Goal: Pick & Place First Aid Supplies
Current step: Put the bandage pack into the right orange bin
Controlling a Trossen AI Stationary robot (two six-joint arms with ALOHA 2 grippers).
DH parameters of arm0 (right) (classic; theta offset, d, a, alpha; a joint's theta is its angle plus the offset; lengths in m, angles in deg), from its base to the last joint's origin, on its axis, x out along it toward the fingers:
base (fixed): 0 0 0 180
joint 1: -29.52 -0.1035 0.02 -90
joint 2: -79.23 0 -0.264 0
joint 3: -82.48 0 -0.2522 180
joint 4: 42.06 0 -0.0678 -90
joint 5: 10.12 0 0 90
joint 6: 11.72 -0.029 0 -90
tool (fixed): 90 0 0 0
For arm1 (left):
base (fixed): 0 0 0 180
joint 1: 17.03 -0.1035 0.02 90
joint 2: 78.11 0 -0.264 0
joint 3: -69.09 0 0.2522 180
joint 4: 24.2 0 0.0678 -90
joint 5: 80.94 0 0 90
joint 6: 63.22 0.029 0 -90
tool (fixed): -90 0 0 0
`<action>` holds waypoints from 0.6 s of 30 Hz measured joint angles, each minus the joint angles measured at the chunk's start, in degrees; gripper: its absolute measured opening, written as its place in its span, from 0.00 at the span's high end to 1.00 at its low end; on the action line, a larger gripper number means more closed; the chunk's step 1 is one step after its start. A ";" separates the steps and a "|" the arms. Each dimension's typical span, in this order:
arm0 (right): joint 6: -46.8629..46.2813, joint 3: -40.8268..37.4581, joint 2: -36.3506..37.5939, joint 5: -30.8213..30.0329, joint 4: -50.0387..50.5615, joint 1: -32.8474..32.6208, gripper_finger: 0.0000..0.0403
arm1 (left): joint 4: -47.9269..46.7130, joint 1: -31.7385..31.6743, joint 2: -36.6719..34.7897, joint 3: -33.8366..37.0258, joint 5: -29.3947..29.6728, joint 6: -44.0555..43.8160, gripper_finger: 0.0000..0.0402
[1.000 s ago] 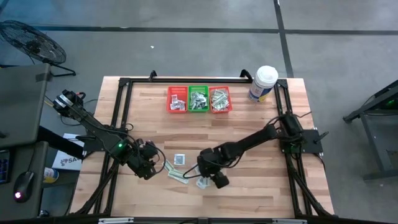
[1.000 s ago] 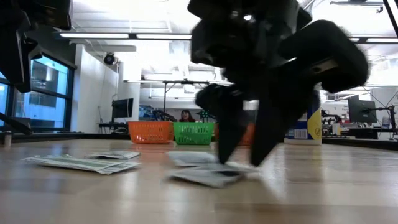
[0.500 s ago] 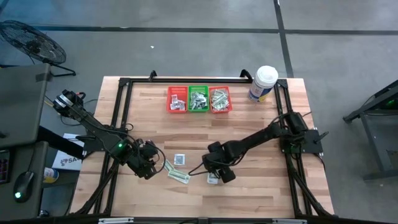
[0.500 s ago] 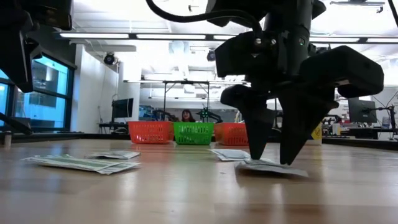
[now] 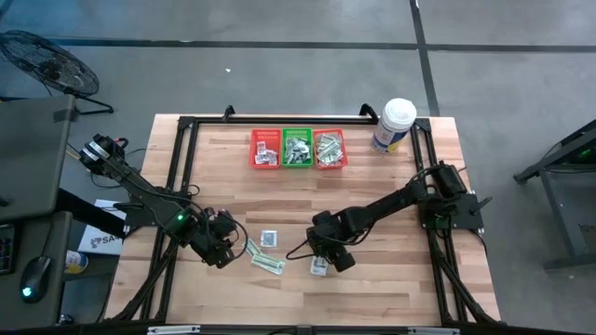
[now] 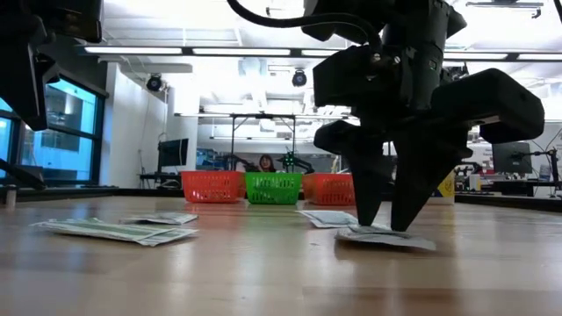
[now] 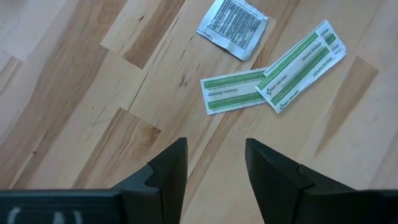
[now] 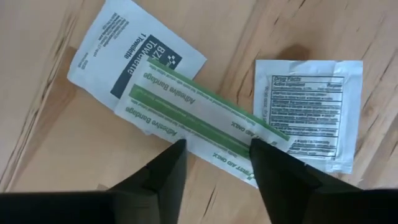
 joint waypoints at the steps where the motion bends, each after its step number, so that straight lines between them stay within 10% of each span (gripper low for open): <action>1: -0.02 -0.22 0.04 0.02 -0.30 -0.02 0.60 | 0.00 0.02 0.00 0.00 0.00 0.00 0.60; 18: -8.37 -0.48 0.28 -0.85 0.07 -0.07 0.98 | 0.02 0.00 0.00 0.00 0.09 -0.33 0.60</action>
